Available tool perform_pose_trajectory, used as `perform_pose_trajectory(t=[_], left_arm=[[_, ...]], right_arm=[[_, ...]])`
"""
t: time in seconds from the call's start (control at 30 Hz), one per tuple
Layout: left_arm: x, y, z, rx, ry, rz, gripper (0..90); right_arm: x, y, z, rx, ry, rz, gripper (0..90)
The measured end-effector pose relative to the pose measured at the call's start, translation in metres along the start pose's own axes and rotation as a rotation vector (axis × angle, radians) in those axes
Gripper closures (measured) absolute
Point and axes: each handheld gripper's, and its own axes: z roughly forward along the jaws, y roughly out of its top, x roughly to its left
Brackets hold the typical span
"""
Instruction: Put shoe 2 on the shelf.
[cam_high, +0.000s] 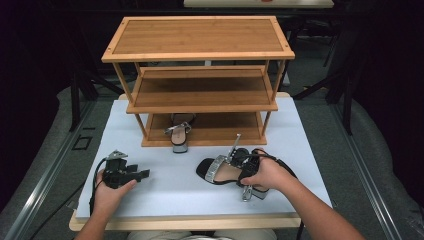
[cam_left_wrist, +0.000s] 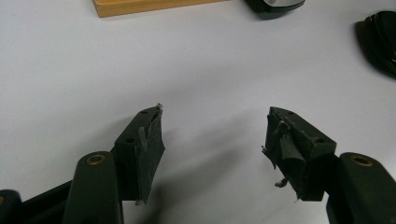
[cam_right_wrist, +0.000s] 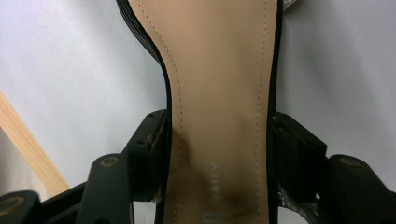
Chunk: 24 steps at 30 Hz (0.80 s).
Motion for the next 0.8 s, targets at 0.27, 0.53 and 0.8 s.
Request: perform_pose_trajectory(t=[0.27,0.53,0.8], left_arm=[[0.000,0.000,0.000,0.001,-0.001,-0.002,36.5],[0.000,0.000,0.000,-0.001,0.000,-0.002,36.5],[0.000,0.000,0.000,0.000,-0.003,-0.001,36.5]], right_arm=[[-0.002,-0.005,-0.005,-0.021,0.005,0.032,41.7],[-0.008,-0.009,-0.014,-0.049,-0.008,0.065,41.7],[-0.015,-0.005,-0.026,-0.108,-0.008,0.103,41.6]])
